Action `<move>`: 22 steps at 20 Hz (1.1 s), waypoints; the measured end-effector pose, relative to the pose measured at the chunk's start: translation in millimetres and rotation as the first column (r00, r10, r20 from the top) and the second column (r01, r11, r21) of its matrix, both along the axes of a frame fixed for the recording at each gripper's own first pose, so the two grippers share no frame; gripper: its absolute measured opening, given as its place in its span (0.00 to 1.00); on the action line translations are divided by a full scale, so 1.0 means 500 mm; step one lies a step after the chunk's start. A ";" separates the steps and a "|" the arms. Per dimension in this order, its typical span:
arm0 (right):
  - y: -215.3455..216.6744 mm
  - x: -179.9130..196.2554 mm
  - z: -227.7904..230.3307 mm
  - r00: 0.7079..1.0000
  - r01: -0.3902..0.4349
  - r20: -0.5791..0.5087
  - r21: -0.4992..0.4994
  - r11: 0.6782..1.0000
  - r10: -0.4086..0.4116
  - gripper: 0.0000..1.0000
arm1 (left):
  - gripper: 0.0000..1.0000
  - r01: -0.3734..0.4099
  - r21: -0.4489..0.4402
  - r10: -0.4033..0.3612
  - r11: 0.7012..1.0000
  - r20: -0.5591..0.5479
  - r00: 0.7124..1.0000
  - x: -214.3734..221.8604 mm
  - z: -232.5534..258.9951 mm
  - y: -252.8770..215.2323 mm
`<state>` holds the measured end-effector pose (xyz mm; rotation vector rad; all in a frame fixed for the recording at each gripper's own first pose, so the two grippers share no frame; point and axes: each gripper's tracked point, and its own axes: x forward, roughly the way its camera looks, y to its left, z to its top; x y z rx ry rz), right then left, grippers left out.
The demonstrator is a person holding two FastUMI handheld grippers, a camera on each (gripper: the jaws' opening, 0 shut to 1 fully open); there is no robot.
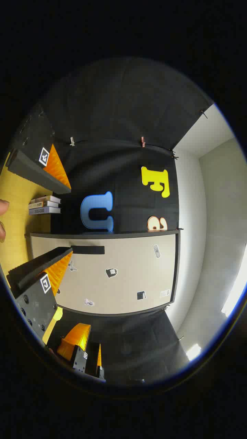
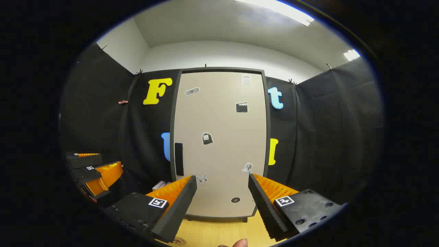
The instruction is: Open the cabinet door with the right hand, grasp the bottle in the cabinet with the left hand and place it on the coaster, then close the cabinet door with the right hand.
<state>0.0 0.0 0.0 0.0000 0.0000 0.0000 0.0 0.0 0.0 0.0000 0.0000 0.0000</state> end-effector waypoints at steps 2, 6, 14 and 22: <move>-0.001 0.003 0.000 1.000 0.000 -0.001 0.003 1.000 0.000 0.98 | 0.98 -0.001 -0.002 0.001 1.000 0.001 1.000 0.000 -0.001 0.004; 0.001 0.005 -0.001 1.000 0.002 0.000 0.005 1.000 -0.002 0.98 | 0.98 -0.001 0.002 0.001 1.000 0.003 1.000 0.004 -0.003 0.010; -0.002 0.010 0.000 1.000 0.013 0.002 0.001 1.000 -0.013 0.98 | 0.98 0.001 -0.007 -0.001 1.000 0.010 1.000 0.012 -0.004 0.008; 0.017 0.017 -0.002 1.000 0.002 0.007 -0.006 1.000 -0.002 0.98 | 0.98 -0.005 -0.035 0.005 0.999 0.000 1.000 0.022 -0.018 0.016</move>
